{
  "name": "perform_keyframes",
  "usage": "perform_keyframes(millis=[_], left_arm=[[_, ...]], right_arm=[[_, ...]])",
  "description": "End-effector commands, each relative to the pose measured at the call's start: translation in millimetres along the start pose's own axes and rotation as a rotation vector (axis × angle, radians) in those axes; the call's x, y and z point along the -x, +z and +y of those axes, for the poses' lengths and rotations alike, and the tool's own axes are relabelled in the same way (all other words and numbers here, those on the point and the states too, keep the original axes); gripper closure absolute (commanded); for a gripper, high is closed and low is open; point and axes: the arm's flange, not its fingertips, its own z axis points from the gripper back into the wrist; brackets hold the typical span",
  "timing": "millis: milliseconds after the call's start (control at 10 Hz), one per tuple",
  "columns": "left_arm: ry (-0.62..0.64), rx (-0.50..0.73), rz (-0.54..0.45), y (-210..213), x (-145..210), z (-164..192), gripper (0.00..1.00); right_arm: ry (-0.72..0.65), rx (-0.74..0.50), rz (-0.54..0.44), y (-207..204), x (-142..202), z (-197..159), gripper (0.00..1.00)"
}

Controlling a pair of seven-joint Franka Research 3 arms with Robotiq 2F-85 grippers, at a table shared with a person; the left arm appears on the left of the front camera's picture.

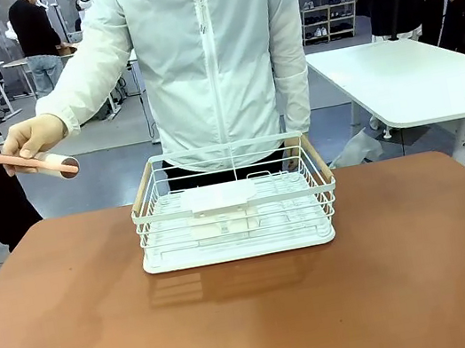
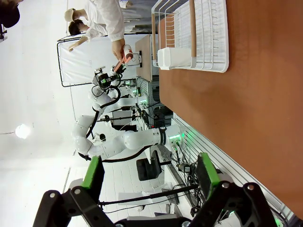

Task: Clean the table.
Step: Pick up the Lint Roller when the human hands it over.

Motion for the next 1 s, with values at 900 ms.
perform_keyframes(millis=[900], left_arm=[[0.418, -0.359, -0.207, -58.3, 13.0, -59.8, 0.0]], right_arm=[[0.001, 0.0, -0.001, -0.2, 1.0, 1.1, 0.0]])
